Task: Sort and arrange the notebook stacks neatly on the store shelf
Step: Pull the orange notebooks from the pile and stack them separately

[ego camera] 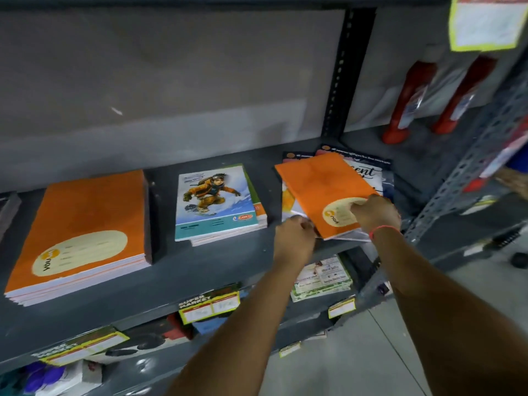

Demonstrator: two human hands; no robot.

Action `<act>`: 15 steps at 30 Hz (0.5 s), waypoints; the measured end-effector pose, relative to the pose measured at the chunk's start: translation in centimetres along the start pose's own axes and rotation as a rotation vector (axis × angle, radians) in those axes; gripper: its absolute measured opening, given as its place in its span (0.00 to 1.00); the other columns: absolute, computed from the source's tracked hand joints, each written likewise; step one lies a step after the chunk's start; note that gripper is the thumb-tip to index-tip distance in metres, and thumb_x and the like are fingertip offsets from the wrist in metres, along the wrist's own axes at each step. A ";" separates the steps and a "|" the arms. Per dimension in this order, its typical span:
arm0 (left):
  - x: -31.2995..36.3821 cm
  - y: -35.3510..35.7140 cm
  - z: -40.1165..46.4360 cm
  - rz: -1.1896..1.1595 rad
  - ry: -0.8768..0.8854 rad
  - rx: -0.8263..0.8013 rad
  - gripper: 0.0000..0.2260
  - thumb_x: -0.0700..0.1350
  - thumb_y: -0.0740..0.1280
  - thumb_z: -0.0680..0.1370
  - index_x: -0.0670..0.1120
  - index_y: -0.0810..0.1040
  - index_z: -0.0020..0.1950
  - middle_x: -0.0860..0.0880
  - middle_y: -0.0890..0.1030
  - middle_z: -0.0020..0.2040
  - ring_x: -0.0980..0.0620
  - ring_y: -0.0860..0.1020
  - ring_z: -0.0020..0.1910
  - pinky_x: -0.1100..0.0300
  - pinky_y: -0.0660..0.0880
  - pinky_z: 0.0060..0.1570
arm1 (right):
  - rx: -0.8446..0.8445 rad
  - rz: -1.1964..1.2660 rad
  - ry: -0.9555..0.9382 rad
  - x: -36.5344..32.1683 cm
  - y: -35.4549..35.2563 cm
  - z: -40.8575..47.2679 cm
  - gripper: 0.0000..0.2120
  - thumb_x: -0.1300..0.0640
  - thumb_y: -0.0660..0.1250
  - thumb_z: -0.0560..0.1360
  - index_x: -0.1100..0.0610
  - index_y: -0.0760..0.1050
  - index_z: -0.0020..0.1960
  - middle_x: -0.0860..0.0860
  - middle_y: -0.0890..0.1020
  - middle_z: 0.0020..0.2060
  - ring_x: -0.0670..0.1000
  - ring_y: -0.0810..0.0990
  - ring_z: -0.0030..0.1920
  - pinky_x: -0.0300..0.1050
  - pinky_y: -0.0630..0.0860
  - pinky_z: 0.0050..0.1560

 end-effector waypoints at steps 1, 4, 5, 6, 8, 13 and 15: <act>0.3 0.5 0.6 -0.090 -0.076 -0.008 0.12 0.41 0.58 0.76 0.39 0.80 0.48 0.39 0.83 0.48 0.41 0.81 0.46 0.55 0.76 0.43 | -0.022 -0.008 -0.005 0.2 -0.5 0.3 0.21 0.52 0.62 0.73 0.63 0.73 0.62 0.63 0.76 0.61 0.63 0.74 0.62 0.55 0.70 0.64; 0.5 1.4 2.2 -0.229 -0.232 -0.023 0.11 0.43 0.60 0.75 0.37 0.79 0.45 0.38 0.83 0.44 0.40 0.81 0.44 0.56 0.76 0.40 | -0.120 -0.013 0.010 1.4 -0.9 1.5 0.29 0.44 0.65 0.71 0.63 0.71 0.64 0.62 0.75 0.63 0.62 0.73 0.63 0.55 0.71 0.63; 0.5 1.6 2.5 -0.259 -0.269 -0.022 0.10 0.43 0.61 0.74 0.38 0.78 0.43 0.38 0.82 0.43 0.40 0.81 0.43 0.55 0.77 0.41 | -0.139 -0.024 0.010 1.6 -0.9 1.7 0.31 0.42 0.66 0.70 0.62 0.70 0.65 0.61 0.75 0.63 0.62 0.73 0.63 0.55 0.72 0.63; 0.6 1.7 2.7 -0.289 -0.303 -0.017 0.09 0.43 0.62 0.73 0.38 0.78 0.44 0.39 0.82 0.42 0.40 0.81 0.43 0.53 0.79 0.43 | -0.140 -0.043 0.008 1.7 -1.1 1.9 0.31 0.42 0.66 0.70 0.62 0.70 0.65 0.61 0.74 0.63 0.62 0.72 0.63 0.55 0.72 0.63; 0.7 1.9 2.9 -0.335 -0.349 -0.005 0.11 0.42 0.63 0.72 0.39 0.78 0.50 0.42 0.80 0.37 0.41 0.80 0.39 0.54 0.78 0.40 | -0.165 -0.050 0.042 2.0 -1.7 2.3 0.30 0.44 0.67 0.70 0.62 0.70 0.65 0.61 0.74 0.62 0.62 0.72 0.63 0.55 0.72 0.63; 1.4 1.0 2.6 -0.376 -0.352 -0.030 0.04 0.39 0.62 0.73 0.43 0.73 0.38 0.38 0.75 0.35 0.49 0.67 0.28 0.63 0.61 0.27 | -0.259 0.220 0.107 3.0 -3.0 3.6 0.07 0.64 0.67 0.71 0.65 0.76 0.48 0.60 0.79 0.45 0.58 0.77 0.46 0.53 0.76 0.53; 1.6 0.4 2.4 -0.403 -0.351 -0.022 0.10 0.38 0.62 0.73 0.47 0.68 0.34 0.44 0.73 0.31 0.51 0.68 0.28 0.62 0.62 0.27 | -0.390 0.397 0.196 3.2 -3.8 3.5 0.04 0.66 0.67 0.71 0.61 0.73 0.40 0.55 0.76 0.37 0.53 0.75 0.37 0.45 0.75 0.39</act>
Point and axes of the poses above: each hand's wrist, its own z-axis towards the middle knuckle, its own y-axis out of the palm, x = y × z, the point moved 3 cm from there along z, towards the middle knuckle
